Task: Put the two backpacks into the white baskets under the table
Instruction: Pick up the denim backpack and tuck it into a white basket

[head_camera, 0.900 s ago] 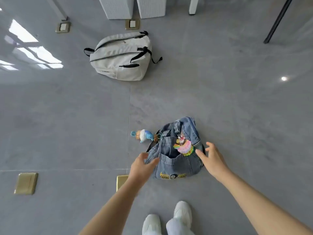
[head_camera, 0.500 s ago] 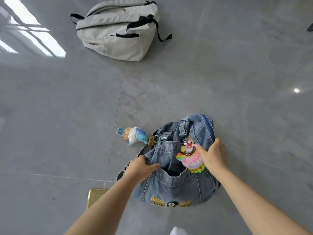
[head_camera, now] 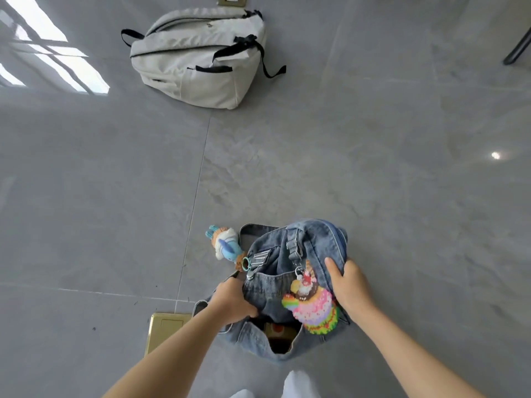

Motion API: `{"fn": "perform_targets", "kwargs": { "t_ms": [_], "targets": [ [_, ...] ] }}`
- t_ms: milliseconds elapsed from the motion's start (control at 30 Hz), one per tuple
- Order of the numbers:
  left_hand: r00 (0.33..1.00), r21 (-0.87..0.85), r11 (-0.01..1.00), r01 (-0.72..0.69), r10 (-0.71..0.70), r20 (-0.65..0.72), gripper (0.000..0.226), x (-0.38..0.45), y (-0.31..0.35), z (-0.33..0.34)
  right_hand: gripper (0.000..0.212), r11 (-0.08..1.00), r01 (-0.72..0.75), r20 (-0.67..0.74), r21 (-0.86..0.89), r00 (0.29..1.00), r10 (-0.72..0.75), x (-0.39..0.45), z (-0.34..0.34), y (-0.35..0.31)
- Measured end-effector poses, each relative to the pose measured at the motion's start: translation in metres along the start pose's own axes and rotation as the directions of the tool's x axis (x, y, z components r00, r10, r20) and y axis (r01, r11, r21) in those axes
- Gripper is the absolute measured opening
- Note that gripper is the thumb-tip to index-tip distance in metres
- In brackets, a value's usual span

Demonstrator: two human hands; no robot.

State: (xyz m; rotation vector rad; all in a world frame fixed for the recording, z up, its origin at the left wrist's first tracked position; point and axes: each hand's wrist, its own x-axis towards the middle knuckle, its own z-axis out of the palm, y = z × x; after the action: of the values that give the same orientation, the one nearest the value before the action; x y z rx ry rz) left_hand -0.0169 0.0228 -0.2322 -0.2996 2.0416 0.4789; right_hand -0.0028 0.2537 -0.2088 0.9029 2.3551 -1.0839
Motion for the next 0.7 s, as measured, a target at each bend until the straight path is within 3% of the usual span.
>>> {"fn": "perform_targets", "kwargs": {
  "t_ms": [67, 200, 333, 467, 700],
  "targets": [
    [0.999, -0.047, 0.999, -0.025, 0.023, -0.037, 0.059, -0.023, -0.004, -0.005, 0.031, 1.0, 0.003, 0.016, 0.007, 1.0, -0.003, -0.019, -0.015, -0.011],
    [0.997, -0.179, 0.983, -0.05, 0.037, -0.074, 0.03, -0.083, 0.005, -0.035, 0.022, 0.997, 0.029, 0.046, 0.069, 0.998, -0.032, -0.057, -0.062, -0.051],
    [0.989, -0.236, 0.967, -0.094, 0.063, -0.133, 0.03, -0.155, 0.031, -0.084, 0.029, 0.993, 0.057, 0.056, 0.107, 0.996, -0.064, -0.095, -0.119, -0.107],
    [0.98, -0.289, 0.947, -0.14, 0.092, -0.174, 0.031, -0.236, 0.06, -0.138, 0.023, 0.981, 0.055, 0.051, 0.185, 0.997, -0.065, -0.139, -0.183, -0.164],
    [0.943, -0.382, 0.886, -0.264, 0.155, -0.294, 0.023, -0.373, 0.11, -0.248, 0.024, 0.943, 0.167, 0.034, 0.288, 0.982, -0.184, -0.218, -0.304, -0.279]
  ]
}}
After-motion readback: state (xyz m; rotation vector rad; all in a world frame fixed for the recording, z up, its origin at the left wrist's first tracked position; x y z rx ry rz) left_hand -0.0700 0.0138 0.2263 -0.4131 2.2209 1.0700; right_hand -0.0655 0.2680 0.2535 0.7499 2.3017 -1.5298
